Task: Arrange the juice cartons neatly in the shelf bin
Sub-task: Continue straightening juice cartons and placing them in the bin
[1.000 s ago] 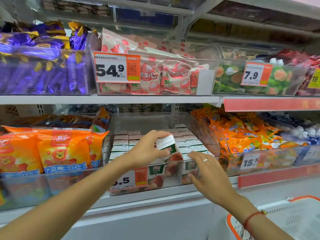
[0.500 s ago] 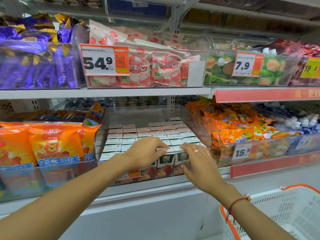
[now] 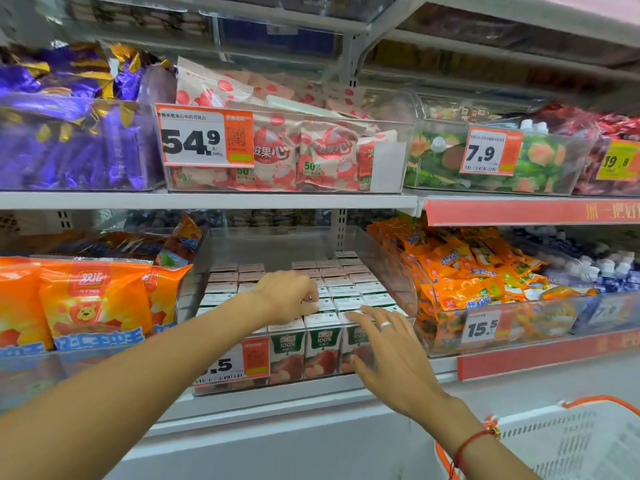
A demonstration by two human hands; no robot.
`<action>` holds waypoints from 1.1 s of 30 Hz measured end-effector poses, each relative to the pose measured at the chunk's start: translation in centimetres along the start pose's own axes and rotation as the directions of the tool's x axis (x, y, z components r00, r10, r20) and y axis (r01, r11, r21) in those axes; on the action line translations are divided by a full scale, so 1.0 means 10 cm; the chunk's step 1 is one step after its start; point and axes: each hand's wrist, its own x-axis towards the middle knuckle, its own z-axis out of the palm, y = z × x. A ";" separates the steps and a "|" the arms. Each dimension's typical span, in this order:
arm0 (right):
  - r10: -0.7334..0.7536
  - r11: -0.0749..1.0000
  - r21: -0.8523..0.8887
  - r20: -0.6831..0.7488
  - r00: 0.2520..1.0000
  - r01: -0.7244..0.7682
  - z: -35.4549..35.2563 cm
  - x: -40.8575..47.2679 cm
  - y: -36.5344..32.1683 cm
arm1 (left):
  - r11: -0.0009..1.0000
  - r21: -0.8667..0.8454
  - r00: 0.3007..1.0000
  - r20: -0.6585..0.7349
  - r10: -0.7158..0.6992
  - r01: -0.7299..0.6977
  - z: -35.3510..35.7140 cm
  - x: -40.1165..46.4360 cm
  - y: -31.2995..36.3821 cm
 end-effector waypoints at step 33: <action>0.101 0.828 0.549 0.053 0.993 -0.114 -0.33 -0.07 -0.44 | 0.344 -0.938 0.871 -0.203 -0.448 -0.042 -0.21 -0.98 0.10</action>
